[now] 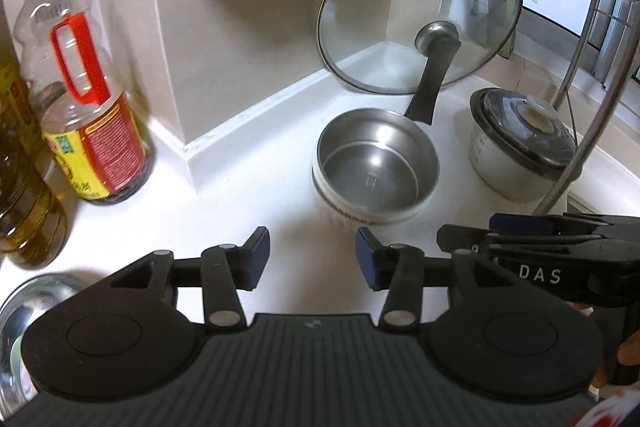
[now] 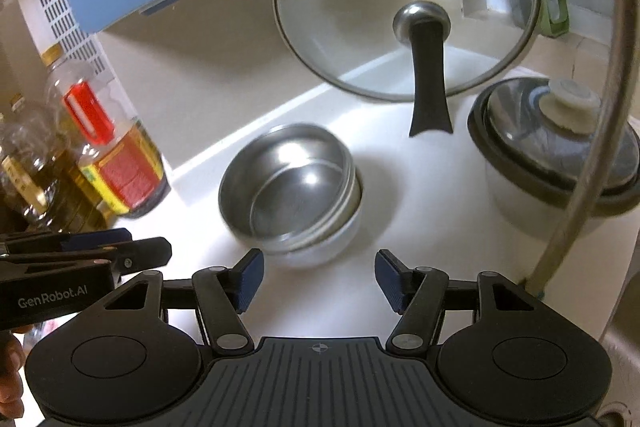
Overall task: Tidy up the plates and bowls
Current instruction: 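Open the right gripper to release the steel bowl onto the stack, then move the open right gripper to the rim of the bowl stack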
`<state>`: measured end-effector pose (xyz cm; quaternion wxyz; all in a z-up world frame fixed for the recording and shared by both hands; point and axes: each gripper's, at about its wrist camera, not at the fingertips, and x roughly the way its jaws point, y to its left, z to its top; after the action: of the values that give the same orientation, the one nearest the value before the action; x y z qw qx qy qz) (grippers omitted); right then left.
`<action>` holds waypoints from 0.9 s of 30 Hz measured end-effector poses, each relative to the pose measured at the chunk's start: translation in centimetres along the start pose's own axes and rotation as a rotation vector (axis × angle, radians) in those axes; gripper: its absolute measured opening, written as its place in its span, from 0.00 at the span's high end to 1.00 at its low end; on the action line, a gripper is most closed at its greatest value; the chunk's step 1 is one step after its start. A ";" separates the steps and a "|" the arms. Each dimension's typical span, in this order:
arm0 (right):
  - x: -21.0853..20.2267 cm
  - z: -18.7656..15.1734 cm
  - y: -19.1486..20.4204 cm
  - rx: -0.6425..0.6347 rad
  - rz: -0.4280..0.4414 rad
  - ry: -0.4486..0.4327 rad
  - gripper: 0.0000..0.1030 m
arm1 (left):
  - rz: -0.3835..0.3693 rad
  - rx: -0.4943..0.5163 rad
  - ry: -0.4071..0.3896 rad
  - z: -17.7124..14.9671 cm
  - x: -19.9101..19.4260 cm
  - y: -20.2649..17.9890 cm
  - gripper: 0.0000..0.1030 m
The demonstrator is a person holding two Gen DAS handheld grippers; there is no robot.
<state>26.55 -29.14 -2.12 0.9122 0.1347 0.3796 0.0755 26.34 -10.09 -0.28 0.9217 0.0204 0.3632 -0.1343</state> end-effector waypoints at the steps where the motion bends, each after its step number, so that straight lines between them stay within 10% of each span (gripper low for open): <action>1: -0.2 -0.4 0.1 -0.007 0.003 0.006 0.40 | 0.004 -0.001 0.000 -0.3 -0.3 0.0 0.49; 27: -1.9 -7.0 2.0 -0.074 0.049 0.171 0.40 | 0.071 -0.079 0.106 -7.7 -3.9 0.5 0.42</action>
<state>20.16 -26.32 -5.00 0.8787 0.1031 0.4495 0.1230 18.67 -7.67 -3.36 0.9056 0.0040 0.4154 -0.0859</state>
